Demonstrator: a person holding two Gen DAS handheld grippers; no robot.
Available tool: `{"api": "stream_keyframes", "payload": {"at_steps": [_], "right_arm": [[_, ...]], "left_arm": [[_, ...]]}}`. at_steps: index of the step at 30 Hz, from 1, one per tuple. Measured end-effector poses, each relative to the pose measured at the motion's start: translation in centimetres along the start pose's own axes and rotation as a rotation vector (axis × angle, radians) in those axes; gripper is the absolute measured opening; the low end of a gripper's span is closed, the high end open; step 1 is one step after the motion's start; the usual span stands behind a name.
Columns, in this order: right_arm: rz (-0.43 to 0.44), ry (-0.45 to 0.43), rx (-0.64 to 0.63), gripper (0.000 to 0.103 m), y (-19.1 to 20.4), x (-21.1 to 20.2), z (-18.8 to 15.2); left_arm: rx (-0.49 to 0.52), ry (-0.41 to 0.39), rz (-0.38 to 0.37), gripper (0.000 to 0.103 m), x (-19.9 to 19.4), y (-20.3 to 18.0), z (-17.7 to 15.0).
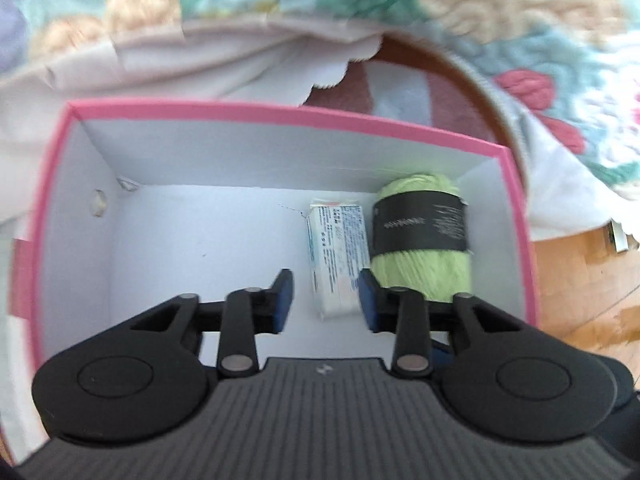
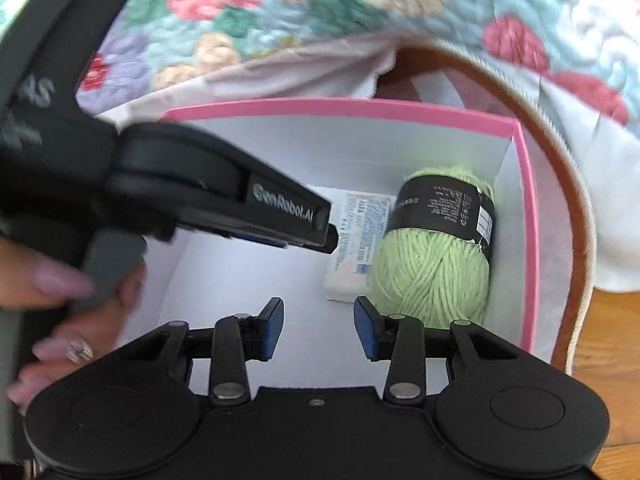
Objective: Organize objects
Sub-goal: 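Open the left tool to release the soap box and lift away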
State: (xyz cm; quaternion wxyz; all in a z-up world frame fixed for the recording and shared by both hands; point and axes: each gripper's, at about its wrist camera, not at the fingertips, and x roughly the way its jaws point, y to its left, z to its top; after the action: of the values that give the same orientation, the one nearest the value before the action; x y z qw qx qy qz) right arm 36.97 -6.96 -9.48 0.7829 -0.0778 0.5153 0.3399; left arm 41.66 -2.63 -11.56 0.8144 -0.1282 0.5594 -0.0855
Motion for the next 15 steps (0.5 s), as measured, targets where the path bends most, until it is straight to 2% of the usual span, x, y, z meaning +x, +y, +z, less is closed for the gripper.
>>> {"api": "stream_keyframes", "payload": {"at_steps": [7,15], "right_arm": [[0.0,-0.045,-0.056,0.047,1.8,-4.9,-0.6],[-0.023,-0.067,-0.145,0.056,4.2,-12.8,-2.0]], "left_arm": [[0.058,-0.01,0.042,0.047,-7.2,-1.3,-1.4],[0.082,-0.034,0.078,0.057,-16.0,-1.6,-4.6]]}}
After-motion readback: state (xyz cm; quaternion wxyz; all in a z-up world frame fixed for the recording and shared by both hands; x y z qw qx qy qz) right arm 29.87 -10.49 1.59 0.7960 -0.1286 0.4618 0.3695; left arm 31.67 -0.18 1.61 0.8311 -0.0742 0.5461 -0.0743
